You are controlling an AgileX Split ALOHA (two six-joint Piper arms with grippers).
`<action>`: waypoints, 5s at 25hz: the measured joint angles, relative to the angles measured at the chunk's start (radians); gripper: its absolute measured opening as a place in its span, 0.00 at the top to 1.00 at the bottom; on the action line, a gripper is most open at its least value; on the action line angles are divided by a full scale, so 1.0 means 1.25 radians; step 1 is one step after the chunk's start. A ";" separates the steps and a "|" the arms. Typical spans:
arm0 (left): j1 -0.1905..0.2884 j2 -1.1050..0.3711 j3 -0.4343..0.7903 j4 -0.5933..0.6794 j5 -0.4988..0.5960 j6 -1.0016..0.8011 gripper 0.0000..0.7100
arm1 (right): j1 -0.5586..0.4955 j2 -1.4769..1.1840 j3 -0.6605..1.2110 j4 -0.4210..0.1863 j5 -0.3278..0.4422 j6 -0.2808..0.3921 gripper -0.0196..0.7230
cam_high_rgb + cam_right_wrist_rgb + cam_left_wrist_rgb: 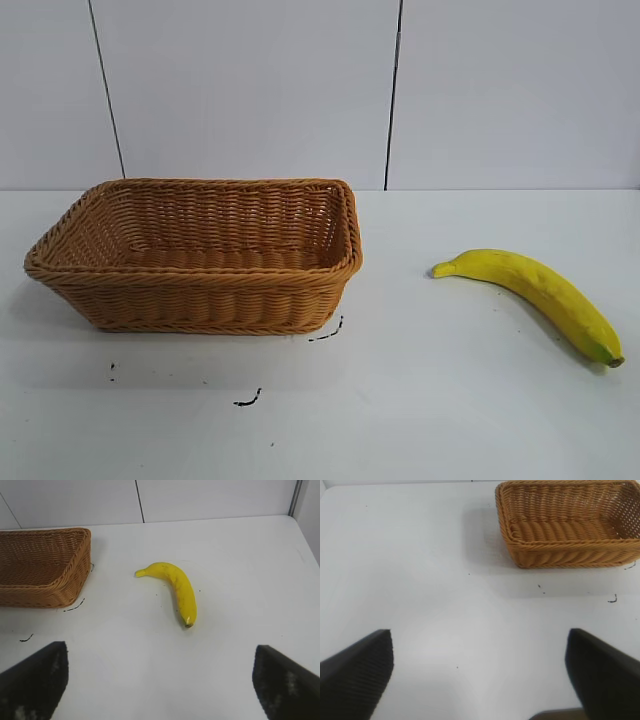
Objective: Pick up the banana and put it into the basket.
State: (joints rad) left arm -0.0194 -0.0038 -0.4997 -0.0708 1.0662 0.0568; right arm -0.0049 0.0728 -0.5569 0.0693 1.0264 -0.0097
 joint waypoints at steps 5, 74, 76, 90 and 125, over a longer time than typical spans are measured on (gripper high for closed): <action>0.000 0.000 0.000 0.000 0.001 0.000 0.02 | 0.000 0.214 -0.099 -0.009 0.002 0.008 0.04; 0.000 0.000 0.000 0.000 0.000 0.000 0.02 | 0.000 1.645 -0.619 0.066 -0.255 -0.330 0.38; 0.000 0.000 0.000 0.000 0.000 0.000 0.02 | 0.000 1.645 -0.619 0.043 -0.255 -0.300 0.59; 0.000 0.000 0.000 0.000 0.000 0.000 0.02 | 0.000 1.514 -0.619 -0.035 -0.173 -0.272 0.58; 0.000 0.000 0.000 0.000 0.000 0.000 0.02 | 0.469 1.656 -1.195 -0.093 -0.055 -0.383 0.58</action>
State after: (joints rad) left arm -0.0194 -0.0038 -0.4997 -0.0708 1.0665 0.0568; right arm 0.5817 2.1422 -2.0509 -0.0472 0.9574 -0.4886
